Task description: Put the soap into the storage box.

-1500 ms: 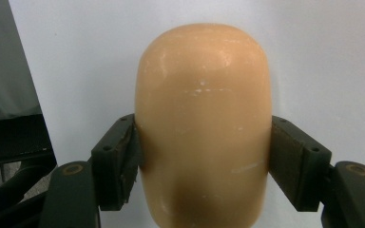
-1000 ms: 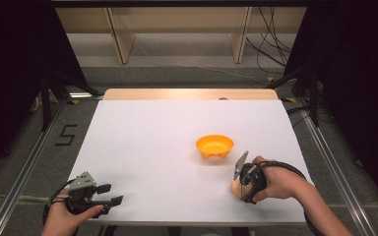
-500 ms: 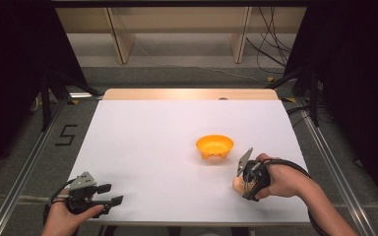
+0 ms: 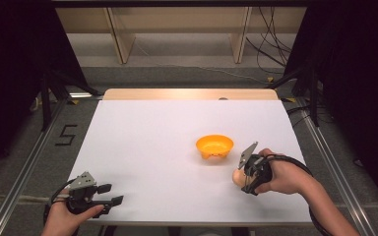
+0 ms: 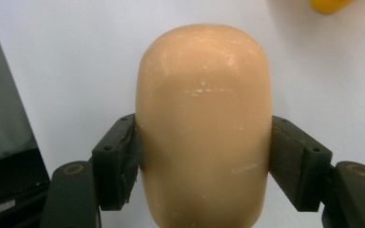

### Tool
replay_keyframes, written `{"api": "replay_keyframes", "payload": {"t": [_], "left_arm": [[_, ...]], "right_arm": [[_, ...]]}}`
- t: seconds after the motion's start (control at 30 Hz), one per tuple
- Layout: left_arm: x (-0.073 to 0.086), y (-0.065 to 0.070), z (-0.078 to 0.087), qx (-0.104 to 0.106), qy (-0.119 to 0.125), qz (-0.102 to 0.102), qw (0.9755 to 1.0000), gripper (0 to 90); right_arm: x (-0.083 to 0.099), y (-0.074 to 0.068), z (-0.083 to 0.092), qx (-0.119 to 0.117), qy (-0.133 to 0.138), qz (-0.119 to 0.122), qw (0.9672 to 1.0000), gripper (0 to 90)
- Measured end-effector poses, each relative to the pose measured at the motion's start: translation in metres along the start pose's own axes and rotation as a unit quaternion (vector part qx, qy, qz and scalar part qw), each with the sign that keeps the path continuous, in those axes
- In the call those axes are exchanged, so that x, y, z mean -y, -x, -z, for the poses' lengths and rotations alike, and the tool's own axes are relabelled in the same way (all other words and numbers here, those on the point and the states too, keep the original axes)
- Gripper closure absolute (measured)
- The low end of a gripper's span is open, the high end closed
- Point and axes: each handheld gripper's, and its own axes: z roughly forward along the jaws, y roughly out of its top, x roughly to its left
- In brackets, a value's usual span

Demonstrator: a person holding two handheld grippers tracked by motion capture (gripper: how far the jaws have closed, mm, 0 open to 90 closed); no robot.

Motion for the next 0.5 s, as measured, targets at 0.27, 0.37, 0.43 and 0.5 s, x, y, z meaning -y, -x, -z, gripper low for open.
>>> {"api": "replay_keyframes", "payload": {"t": [0.27,0.37,0.43,0.5], "left_arm": [[0.000,0.000,0.000,0.000,0.000,0.000,1.0000,32.2],[0.000,-0.001,0.000,0.007,0.000,-0.004,1.0000,32.2],[0.000,-0.001,0.001,0.000,-0.005,-0.007,1.0000,32.2],[0.000,0.000,0.000,0.000,0.000,0.000,1.0000,32.2]], "right_arm": [[0.007,0.004,0.005,0.023,0.065,-0.042,0.9967,33.4],[0.009,0.004,0.006,0.030,0.073,-0.063,0.9949,33.4],[0.011,0.004,0.005,0.038,0.091,-0.079,0.9920,33.4],[0.012,0.004,0.005,0.042,0.095,-0.084,0.9910,33.4]]}}
